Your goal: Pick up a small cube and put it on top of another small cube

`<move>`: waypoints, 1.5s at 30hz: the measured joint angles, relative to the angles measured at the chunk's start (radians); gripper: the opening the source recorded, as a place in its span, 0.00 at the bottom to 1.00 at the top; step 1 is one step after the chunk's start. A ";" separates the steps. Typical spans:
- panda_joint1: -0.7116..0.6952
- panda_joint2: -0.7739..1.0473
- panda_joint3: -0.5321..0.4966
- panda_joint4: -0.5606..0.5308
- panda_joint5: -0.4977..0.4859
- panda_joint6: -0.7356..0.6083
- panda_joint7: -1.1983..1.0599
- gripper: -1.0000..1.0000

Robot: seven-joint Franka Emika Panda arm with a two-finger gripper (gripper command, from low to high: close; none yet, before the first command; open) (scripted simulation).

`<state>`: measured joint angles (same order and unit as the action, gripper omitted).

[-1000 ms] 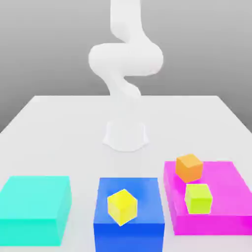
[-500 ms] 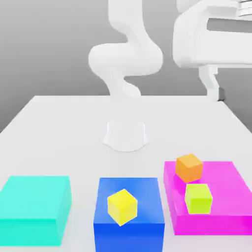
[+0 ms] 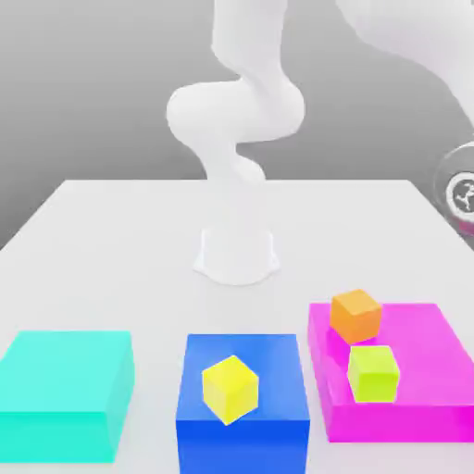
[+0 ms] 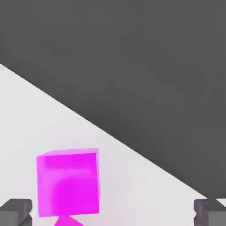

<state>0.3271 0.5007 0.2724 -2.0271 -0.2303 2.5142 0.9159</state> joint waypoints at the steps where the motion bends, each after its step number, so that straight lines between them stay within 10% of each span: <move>1: 0.011 0.036 -0.007 0.008 -0.011 0.020 0.007 0.50; 3: 0.031 0.109 -0.028 0.025 -0.034 0.070 0.022 0.50; 4: 0.039 0.137 -0.038 0.032 -0.044 0.090 0.029 0.00; 15: 0.013 0.021 -0.012 0.001 0.002 0.006 -0.012 0.00; 31: -0.397 -0.557 -0.191 -0.358 0.200 -0.184 -0.746 0.00; 36: -0.400 -0.502 -0.215 -0.436 0.234 -0.054 -0.831 0.00; 37: -0.404 -0.488 -0.213 -0.442 0.233 -0.033 -0.831 1.00; 45: -0.414 -0.514 -0.204 -0.433 0.235 -0.068 -0.833 1.00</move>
<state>-0.0873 -0.0134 0.0679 -2.4596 0.0042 2.4460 0.0830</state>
